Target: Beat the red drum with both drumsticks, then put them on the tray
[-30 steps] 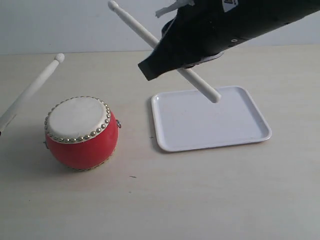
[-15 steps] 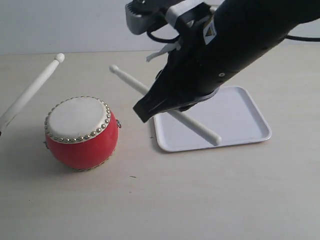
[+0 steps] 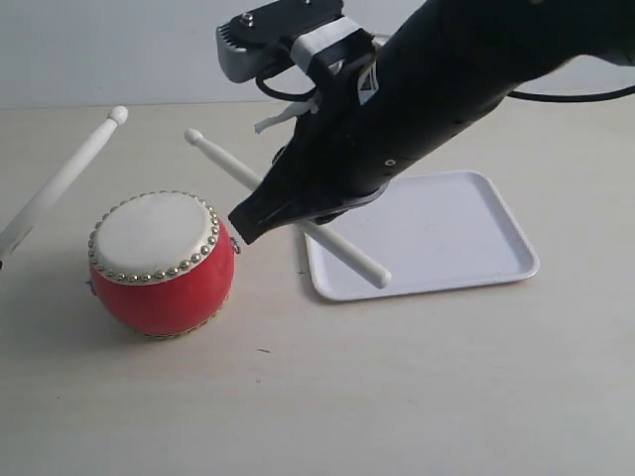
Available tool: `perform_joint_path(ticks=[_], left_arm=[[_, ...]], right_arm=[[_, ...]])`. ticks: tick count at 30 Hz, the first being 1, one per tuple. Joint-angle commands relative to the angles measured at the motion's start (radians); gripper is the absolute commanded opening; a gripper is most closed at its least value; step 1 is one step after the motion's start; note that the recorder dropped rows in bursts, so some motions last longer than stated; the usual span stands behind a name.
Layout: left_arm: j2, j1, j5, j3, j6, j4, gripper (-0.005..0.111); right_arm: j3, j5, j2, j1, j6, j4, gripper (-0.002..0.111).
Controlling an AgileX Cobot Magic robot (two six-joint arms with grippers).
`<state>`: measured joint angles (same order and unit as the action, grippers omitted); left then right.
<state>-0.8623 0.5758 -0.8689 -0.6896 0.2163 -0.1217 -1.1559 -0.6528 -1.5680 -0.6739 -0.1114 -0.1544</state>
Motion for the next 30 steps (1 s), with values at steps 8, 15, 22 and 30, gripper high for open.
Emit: perform_joint_path(ticks=[8,15,22,30], left_arm=[[-0.089,0.005,-0.059,0.005,-0.001,-0.061,0.0],[-0.252,0.005,-0.059,0.005,0.05,-0.067,0.0],[-0.359,0.005,-0.169,0.005,0.057,-0.069,0.0],[-0.35,0.005,-0.079,-0.021,0.052,-0.084,0.0]], right_arm=[[-0.022,0.081,-0.087,-0.001,-0.128,-0.137,0.0],[-0.022,0.038,-0.091,-0.001,-0.131,-0.135,0.0],[-0.022,0.031,-0.091,-0.001,-0.131,-0.132,0.0],[-0.039,-0.055,-0.142,-0.001,-0.156,-0.155,0.0]])
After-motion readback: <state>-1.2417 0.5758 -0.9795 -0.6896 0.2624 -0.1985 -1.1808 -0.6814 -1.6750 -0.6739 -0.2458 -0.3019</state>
